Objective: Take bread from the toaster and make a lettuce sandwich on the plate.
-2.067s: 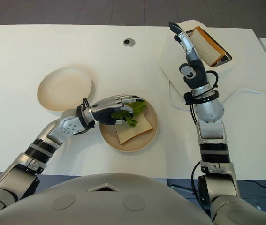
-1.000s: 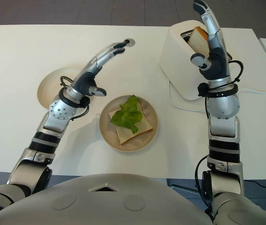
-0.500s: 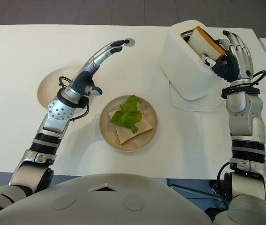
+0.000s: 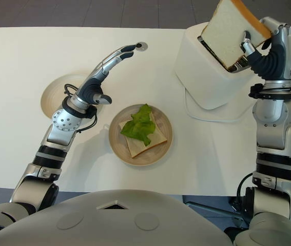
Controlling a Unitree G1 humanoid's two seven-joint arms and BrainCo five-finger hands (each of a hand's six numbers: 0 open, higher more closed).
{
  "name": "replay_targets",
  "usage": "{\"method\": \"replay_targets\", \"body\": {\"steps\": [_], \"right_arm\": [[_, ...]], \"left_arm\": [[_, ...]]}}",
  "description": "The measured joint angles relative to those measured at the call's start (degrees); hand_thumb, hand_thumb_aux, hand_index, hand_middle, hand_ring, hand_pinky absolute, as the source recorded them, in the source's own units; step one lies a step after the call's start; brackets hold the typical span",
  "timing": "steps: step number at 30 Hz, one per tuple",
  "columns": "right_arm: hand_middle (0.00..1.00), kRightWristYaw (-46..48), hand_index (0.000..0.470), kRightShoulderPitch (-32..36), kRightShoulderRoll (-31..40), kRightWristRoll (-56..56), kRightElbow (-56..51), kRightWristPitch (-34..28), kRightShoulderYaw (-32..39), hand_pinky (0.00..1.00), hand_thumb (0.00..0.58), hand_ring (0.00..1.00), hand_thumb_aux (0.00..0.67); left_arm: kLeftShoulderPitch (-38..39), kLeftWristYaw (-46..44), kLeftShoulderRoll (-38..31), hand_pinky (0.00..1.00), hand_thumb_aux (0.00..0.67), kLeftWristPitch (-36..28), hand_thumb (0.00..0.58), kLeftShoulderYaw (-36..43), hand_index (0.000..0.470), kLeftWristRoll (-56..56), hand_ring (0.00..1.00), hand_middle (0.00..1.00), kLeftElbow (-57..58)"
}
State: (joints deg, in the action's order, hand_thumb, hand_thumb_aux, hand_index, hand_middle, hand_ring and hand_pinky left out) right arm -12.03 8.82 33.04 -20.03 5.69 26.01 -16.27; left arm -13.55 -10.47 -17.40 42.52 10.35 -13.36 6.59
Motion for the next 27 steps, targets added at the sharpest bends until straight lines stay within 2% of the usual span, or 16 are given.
{"method": "replay_targets", "body": {"steps": [6,10,14,19,23,27], "right_arm": [[1.0,10.1,0.47,0.0,-2.7,14.4,3.8,1.0,4.6,1.0,0.58,1.0,0.67],[1.0,22.3,0.47,-2.6,-3.1,24.4,5.4,-2.1,11.0,1.0,0.58,1.0,0.67],[1.0,34.6,0.47,-7.0,-2.3,29.1,5.3,-3.5,17.0,1.0,0.58,1.0,0.67],[1.0,45.9,0.47,-10.1,-1.5,31.1,4.3,-4.3,23.0,1.0,0.58,1.0,0.67],[1.0,47.4,0.47,-9.3,-2.4,25.9,-1.1,-4.1,26.0,1.0,0.58,1.0,0.67],[1.0,47.1,0.47,-6.2,-4.9,19.6,-9.2,-3.4,29.8,1.0,0.58,1.0,0.67]], "left_arm": [[0.0,-1.1,-0.1,0.0,0.0,0.2,0.0,-0.9,0.0,3.7,0.0,0.0,0.1],[0.2,-6.2,-0.2,0.0,0.0,0.3,0.0,-1.2,0.0,15.1,0.0,0.0,-0.1],[0.6,-12.0,-0.3,0.0,0.0,-0.7,0.0,-1.7,0.0,26.3,0.0,0.0,-1.2],[1.0,-19.0,0.1,0.0,0.0,-3.5,0.0,-2.8,0.0,35.4,0.0,0.0,-1.4],[2.5,-23.8,0.2,0.0,0.0,-4.2,0.0,-2.4,0.0,36.9,0.0,0.0,-2.3],[4.4,-28.6,-0.1,0.0,0.0,-3.1,0.0,0.6,0.0,32.7,0.0,0.0,-2.3]]}}
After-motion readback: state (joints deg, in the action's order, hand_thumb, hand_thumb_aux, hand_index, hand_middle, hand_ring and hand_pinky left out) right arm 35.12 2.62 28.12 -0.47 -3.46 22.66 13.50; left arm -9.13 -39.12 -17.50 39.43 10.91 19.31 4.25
